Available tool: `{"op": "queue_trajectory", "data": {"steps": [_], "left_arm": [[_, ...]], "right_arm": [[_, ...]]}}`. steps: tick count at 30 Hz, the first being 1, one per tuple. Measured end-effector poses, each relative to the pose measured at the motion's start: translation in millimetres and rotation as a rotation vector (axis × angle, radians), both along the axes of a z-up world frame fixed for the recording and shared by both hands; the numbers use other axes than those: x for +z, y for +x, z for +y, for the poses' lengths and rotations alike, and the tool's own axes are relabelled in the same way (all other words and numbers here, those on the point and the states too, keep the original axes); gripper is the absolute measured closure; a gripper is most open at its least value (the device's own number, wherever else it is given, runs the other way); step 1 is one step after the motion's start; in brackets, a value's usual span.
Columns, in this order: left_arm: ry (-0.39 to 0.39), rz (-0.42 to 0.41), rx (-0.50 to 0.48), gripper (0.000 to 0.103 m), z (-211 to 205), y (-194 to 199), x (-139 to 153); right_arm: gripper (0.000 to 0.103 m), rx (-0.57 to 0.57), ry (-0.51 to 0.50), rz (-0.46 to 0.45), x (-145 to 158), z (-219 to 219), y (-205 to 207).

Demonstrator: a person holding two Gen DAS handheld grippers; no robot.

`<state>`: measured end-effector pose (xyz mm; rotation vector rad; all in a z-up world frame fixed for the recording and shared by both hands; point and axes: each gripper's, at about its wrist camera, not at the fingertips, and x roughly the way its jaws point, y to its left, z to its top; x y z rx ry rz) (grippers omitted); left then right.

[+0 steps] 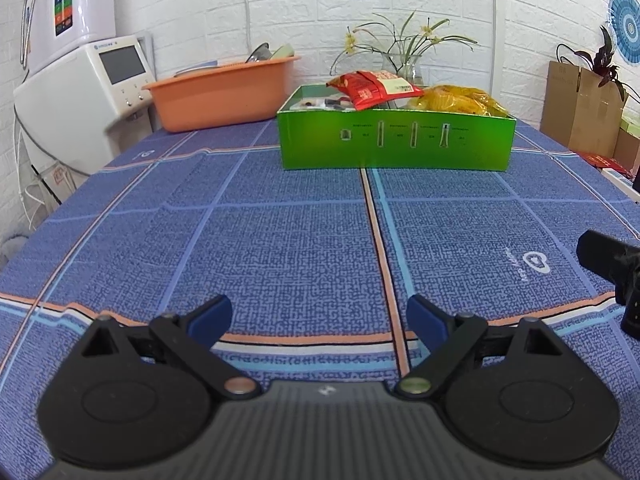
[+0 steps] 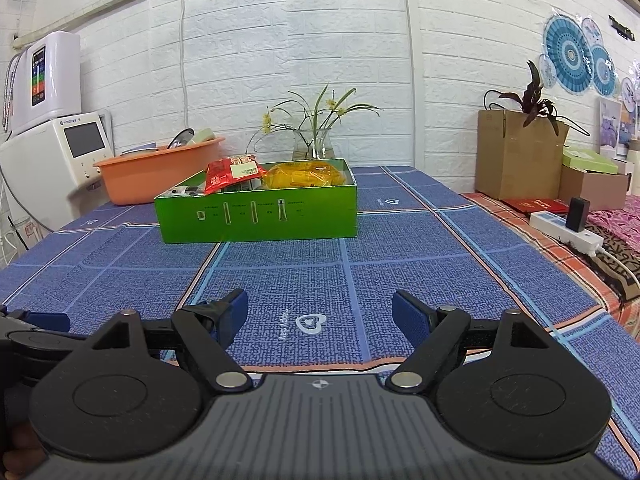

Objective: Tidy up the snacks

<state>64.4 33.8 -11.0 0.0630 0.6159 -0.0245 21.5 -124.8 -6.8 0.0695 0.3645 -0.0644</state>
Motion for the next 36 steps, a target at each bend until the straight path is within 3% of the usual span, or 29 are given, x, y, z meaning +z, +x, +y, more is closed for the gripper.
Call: {"op": "queue_trajectory", "data": {"steps": [29,36], "left_arm": [[-0.015,0.016,-0.014,0.014,-1.2,-2.9,-0.8],[-0.022,-0.006,0.032,0.014,3.2,-2.0,-1.8]], "right_arm": [[0.0,-0.001,-0.023,-0.009,-0.4,2.9,-2.1],[0.0,-0.001,-0.015,-0.003,-1.3,2.7,-1.6]]}}
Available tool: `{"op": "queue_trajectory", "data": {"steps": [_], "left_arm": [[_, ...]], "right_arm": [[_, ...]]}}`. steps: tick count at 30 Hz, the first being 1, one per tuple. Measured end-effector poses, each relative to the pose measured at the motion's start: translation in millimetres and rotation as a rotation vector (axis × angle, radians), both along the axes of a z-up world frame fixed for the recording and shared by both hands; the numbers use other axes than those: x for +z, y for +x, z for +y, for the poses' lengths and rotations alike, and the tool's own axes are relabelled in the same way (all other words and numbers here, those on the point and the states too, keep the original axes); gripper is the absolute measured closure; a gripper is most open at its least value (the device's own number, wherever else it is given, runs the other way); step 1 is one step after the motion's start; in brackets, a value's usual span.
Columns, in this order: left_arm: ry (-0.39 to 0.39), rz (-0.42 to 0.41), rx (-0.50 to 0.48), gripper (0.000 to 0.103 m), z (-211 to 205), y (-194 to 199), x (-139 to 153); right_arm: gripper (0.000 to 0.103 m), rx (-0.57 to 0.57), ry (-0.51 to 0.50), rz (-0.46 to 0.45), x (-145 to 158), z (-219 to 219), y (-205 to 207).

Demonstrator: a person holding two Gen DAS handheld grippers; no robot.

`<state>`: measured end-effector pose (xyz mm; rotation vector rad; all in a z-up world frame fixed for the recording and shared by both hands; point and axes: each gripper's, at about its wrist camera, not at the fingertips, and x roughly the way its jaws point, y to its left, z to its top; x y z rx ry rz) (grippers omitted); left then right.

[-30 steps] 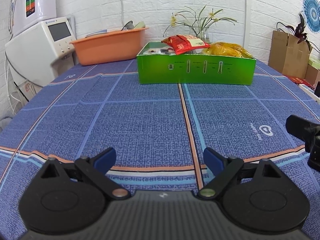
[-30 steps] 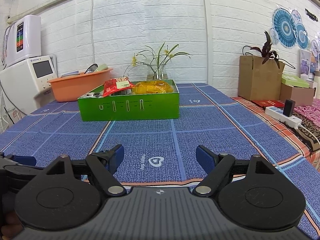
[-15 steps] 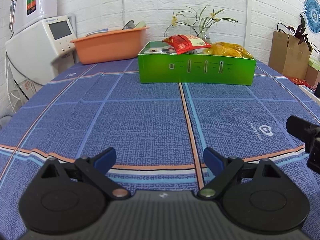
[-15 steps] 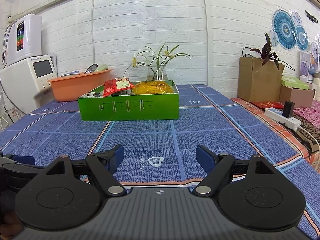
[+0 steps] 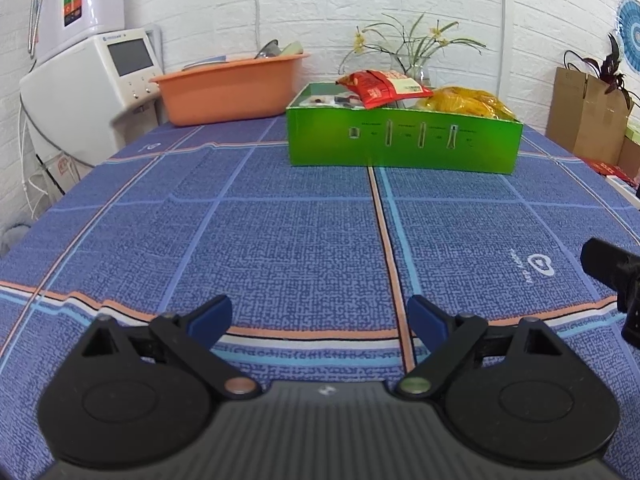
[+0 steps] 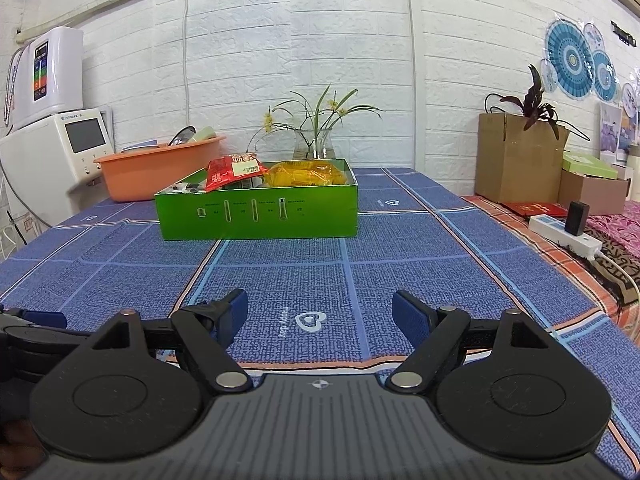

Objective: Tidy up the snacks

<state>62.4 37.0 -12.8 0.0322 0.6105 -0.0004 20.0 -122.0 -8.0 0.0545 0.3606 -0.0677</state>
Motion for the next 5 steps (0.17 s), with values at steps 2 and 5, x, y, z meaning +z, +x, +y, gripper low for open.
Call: {"op": "queue_trajectory", "data": {"steps": [2,5], "left_arm": [[0.003,-0.008,0.005,0.014,0.3,-0.9,0.6],[-0.004,0.009,0.0,0.014,0.9,1.3,0.6]], "right_arm": [[0.0,0.0,0.001,0.0,0.0,0.2,-0.1],[0.0,0.001,0.001,0.002,-0.2,0.7,0.1]]}}
